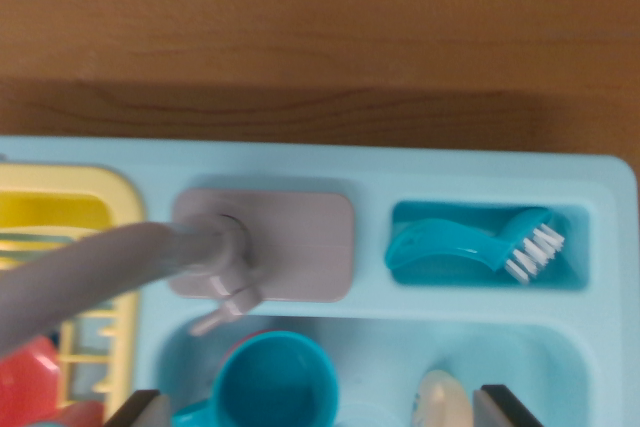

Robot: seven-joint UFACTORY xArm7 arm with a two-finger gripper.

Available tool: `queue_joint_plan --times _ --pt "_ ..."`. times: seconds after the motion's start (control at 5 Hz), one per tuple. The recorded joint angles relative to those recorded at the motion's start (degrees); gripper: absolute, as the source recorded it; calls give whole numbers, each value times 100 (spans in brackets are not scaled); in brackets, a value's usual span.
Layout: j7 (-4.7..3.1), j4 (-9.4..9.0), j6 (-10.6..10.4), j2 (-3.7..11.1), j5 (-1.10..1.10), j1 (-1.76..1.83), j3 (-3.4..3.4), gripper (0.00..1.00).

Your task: Pick detergent from the sink

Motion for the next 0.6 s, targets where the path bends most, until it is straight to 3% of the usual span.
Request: queue_joint_plan --times 0.2,0.4,0.6 --pt "-124 -228 -272 72 34 -31 -55 0" --pt "-124 -228 -272 72 34 -31 -55 0" --pt "-242 -444 -531 141 67 -61 -107 0"
